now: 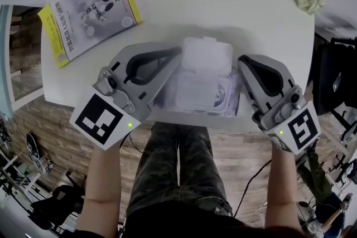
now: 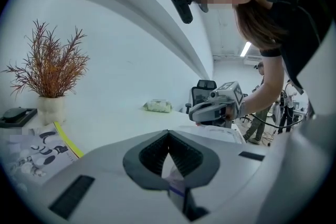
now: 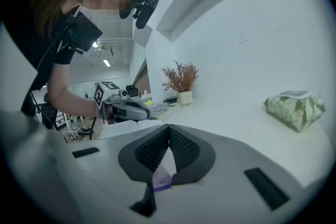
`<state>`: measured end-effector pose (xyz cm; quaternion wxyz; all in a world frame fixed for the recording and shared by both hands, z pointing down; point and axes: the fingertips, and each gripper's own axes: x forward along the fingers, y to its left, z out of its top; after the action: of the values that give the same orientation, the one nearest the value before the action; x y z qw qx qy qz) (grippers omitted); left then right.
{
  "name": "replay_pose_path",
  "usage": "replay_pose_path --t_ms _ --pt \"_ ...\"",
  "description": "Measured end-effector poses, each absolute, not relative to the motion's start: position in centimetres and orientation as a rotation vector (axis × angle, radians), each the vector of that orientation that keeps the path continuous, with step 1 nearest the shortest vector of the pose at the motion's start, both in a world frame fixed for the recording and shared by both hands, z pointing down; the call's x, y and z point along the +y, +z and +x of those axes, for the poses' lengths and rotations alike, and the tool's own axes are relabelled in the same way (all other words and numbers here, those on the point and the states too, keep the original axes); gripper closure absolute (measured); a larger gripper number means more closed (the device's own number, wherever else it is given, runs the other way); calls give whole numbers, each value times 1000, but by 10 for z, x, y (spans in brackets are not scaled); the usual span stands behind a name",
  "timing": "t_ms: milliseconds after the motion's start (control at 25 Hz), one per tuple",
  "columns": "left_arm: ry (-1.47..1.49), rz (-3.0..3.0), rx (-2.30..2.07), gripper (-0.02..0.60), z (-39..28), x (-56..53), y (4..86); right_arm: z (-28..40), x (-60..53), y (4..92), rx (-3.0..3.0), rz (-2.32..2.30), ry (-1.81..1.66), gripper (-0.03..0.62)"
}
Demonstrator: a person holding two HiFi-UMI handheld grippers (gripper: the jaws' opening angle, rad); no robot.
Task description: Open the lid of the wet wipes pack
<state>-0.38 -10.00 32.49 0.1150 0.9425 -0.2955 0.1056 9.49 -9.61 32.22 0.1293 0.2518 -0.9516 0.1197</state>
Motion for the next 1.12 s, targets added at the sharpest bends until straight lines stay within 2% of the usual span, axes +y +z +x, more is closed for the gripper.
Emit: replay_pose_path --t_ms 720,1120 --pt "240 2782 -930 569 -5 -47 288 97 -33 288 -2786 751 284 574" --pt "8 2731 -888 569 0 -15 247 87 6 250 -2824 761 268 574"
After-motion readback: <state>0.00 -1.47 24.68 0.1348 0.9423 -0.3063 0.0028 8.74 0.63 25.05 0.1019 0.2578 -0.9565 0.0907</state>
